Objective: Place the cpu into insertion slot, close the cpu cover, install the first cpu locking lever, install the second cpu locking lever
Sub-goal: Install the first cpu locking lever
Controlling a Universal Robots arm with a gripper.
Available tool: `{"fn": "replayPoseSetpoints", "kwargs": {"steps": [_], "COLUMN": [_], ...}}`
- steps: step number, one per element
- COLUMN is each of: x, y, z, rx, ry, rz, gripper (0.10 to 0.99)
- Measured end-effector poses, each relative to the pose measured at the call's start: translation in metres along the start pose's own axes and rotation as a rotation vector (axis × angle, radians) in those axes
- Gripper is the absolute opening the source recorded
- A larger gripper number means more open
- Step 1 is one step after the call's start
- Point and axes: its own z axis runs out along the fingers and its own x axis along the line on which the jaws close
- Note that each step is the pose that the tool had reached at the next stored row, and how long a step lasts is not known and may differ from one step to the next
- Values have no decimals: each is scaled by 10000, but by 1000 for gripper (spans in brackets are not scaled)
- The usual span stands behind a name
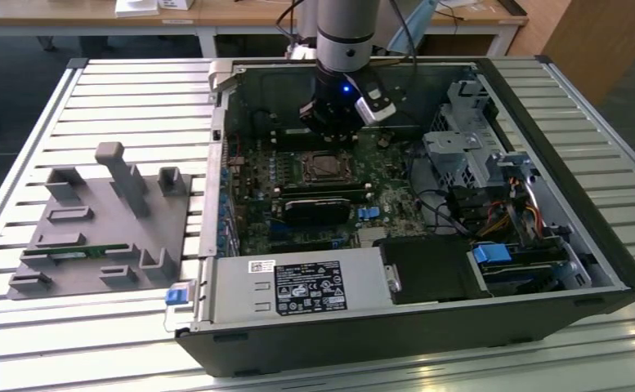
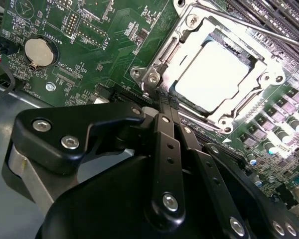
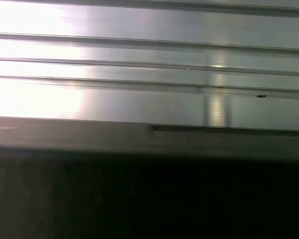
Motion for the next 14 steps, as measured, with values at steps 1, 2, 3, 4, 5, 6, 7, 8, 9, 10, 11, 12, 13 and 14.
{"fn": "replayPoseSetpoints", "kwargs": {"steps": [1, 2, 3, 4, 5, 6, 7, 8, 9, 10, 11, 12, 13, 14], "x": [0, 0, 0, 0, 0, 0, -4, -3, -2, -1, -1, 1, 4, 9], "y": [1, 2, 2, 2, 2, 3, 8, 6, 5, 4, 4, 4, 4, 5], "z": [4, 7, 8, 9, 9, 5, 4, -10, -27, -39, -49, -60, -71, -84], "rx": [6, 7, 7, 5, 4, 3, -26, -11, -4, -4, -15, -33, -53, -71], "ry": [0, -1, -2, -3, -3, -5, -23, -19, -10, -6, -6, -6, -6, -7], "rz": [1, 1, 1, 1, 0, 1, 1, 1, 1, 1, 1, 2, 1, 3], "gripper": [106, 106, 106, 106, 106, 106, 106, 106, 106, 106, 106, 106, 106, 106]}}
